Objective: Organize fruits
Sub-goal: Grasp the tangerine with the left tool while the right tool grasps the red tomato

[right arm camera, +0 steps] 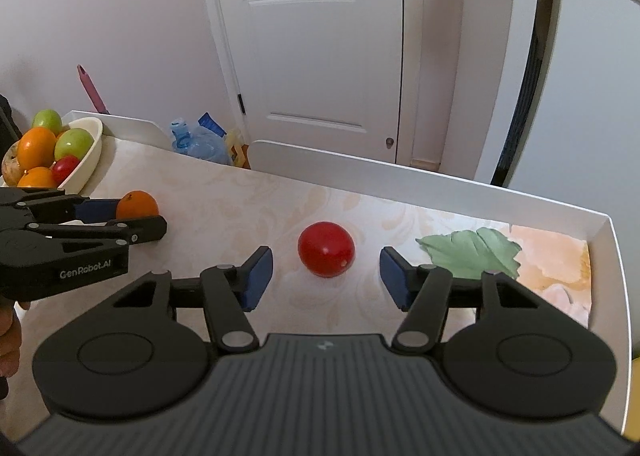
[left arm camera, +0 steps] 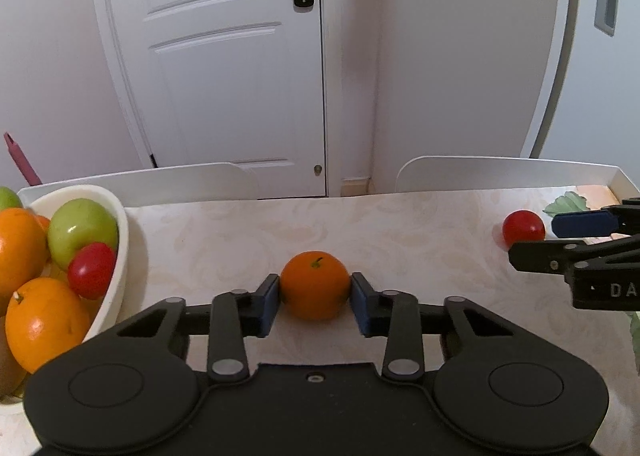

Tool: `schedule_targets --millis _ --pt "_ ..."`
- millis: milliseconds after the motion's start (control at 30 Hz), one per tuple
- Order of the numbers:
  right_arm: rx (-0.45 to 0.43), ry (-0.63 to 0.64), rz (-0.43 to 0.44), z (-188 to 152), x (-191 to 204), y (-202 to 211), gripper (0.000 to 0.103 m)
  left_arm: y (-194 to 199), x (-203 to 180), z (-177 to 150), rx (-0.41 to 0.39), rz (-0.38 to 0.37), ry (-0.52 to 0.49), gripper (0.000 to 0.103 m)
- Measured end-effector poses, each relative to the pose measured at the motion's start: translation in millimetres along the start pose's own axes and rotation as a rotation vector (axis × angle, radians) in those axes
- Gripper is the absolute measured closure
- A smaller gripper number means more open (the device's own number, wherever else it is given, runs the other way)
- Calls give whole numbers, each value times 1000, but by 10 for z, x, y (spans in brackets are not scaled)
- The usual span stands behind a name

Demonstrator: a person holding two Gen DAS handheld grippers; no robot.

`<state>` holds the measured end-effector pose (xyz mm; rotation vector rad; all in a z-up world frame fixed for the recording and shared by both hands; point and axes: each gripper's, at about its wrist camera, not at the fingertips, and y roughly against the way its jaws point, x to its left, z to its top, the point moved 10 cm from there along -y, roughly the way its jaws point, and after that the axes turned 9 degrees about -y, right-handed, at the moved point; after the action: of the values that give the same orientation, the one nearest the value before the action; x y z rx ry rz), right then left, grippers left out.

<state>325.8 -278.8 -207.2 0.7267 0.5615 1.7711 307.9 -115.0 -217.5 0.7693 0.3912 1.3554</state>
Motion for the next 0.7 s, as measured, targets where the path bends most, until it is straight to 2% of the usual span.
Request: schedule_targets --millis 400,467,533,567,700 --pt "7 1 -9 -2 14 -82 43 57 23 -41 2 10 -11 63" --pt "9 6 -10 -1 23 -96 51 72 34 -55 3 10 -9 63" --pt "6 10 -16 -4 25 -101 51 80 27 -46 4 13 -8 63" --pt "4 13 -19 -5 28 -101 56 87 31 -50 4 13 -6 63" --pt "-9 20 -15 22 70 -68 56 151 60 -48 -8 17 2 63"
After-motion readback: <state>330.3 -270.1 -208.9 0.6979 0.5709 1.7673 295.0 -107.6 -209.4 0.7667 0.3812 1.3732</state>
